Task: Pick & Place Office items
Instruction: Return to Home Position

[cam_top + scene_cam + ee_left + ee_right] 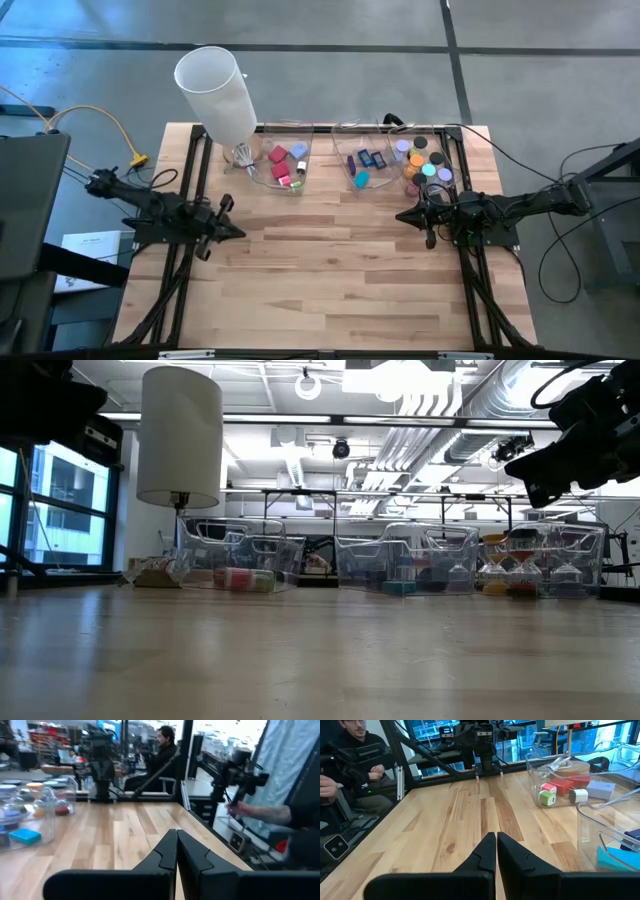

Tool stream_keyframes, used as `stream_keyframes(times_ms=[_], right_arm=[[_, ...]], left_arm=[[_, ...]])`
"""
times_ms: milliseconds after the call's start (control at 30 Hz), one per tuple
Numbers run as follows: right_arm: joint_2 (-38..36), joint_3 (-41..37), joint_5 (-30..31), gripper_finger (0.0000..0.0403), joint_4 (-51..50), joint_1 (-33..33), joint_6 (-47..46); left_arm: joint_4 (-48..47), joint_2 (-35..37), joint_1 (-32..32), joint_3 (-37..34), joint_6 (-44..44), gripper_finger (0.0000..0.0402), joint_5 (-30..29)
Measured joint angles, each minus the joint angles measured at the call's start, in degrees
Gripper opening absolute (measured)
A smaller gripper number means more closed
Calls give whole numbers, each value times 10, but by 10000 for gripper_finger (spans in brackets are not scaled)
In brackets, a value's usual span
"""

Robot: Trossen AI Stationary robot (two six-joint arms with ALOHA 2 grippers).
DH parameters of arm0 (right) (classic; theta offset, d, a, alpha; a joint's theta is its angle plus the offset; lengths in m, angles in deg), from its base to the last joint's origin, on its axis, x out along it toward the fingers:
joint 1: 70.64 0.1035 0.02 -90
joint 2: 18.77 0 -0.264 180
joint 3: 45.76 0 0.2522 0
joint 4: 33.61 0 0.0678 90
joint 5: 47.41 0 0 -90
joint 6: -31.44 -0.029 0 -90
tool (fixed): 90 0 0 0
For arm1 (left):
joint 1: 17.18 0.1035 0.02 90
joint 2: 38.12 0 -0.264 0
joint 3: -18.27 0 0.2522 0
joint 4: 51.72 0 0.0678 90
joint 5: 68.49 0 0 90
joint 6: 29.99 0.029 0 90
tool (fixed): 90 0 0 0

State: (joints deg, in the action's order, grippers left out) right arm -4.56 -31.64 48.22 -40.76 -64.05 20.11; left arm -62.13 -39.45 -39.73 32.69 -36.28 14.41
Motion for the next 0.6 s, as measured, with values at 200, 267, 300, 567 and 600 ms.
stream_keyframes(times_ms=[200, 267, 300, 567, 600], right_arm=[[0, 0, 0, 3, 0, 0, 0], [0, 0, 0, 4, 0, 0, 0], [0, 0, 0, 4, 0, 0, 0], [0, 0, 0, 4, 0, 0, 0], [0, 0, 0, 4, 0, 0, 0]], left_arm=[[12, 0, 60, -1, 6, 1, 3], [6, 0, 81, -2, 5, 1, 3], [5, 0, 92, -2, 5, 1, 3], [-10, 0, 156, -2, 2, 1, 3], [-14, 0, 163, -2, 2, 1, 3]])
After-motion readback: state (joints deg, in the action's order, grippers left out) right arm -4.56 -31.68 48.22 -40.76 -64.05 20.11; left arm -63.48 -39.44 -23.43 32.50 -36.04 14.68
